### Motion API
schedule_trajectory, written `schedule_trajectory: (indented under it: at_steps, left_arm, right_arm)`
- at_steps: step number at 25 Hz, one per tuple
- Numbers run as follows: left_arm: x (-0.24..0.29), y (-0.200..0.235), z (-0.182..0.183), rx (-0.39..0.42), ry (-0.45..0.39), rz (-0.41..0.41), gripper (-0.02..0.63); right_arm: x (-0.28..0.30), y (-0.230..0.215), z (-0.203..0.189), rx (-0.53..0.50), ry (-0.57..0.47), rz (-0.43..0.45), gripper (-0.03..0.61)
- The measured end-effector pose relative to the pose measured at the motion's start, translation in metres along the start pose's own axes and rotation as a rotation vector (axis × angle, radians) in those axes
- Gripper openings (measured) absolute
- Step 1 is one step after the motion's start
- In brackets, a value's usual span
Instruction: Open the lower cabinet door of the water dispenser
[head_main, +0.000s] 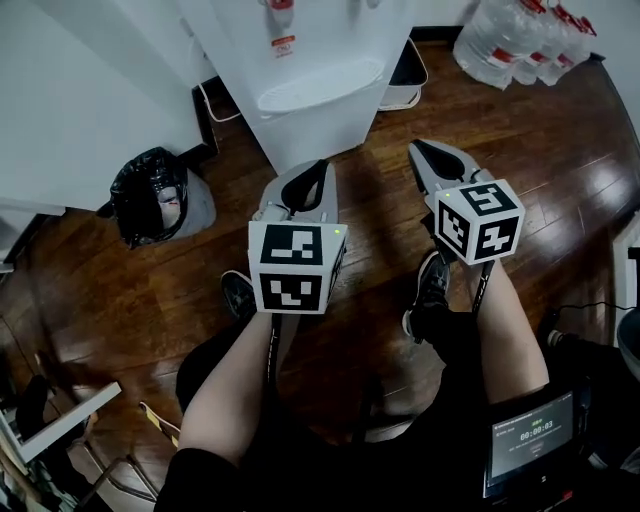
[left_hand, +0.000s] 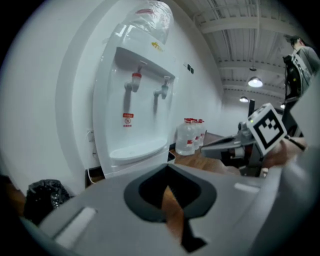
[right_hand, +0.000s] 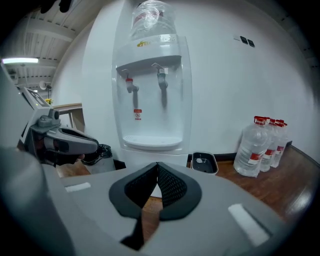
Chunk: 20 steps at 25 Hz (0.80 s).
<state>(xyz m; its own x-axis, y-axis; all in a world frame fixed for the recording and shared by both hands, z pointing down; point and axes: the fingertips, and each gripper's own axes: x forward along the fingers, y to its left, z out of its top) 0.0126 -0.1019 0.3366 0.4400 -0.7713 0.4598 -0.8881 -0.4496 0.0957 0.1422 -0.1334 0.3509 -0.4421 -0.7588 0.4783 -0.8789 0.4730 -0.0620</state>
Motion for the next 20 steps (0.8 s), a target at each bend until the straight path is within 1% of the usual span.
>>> schedule_trajectory:
  at_steps: [2,4,9,12,14,16,18,20]
  left_arm:
    - [0.01,0.003,-0.004,0.06,0.034,0.005,0.02]
    - [0.02,0.002,-0.005,0.089,0.06,-0.009,0.02]
    - [0.045,-0.01,0.001,0.096,0.073,-0.09,0.02]
    - [0.061,-0.012,-0.003,0.106,0.088,-0.11,0.02]
    - [0.073,-0.011,-0.01,0.098,0.103,-0.117,0.02]
    - [0.085,-0.009,-0.018,0.062,0.117,-0.126,0.02]
    - [0.094,-0.009,-0.024,0.011,0.139,-0.139,0.02]
    - [0.101,-0.009,-0.026,-0.002,0.163,-0.149,0.02]
  right_arm:
    - [0.007,-0.007,0.0,-0.012,0.01,-0.013,0.005]
    - [0.014,-0.015,0.001,-0.017,0.019,-0.026,0.005]
    - [0.041,-0.035,-0.004,-0.028,0.049,-0.041,0.005]
    - [0.06,-0.051,-0.013,-0.033,0.082,-0.058,0.005]
    - [0.074,-0.061,-0.018,-0.024,0.111,-0.069,0.006]
    - [0.088,-0.066,-0.02,-0.024,0.13,-0.056,0.006]
    - [0.102,-0.068,-0.022,-0.053,0.149,-0.032,0.006]
    - [0.114,-0.07,-0.028,-0.111,0.186,-0.012,0.009]
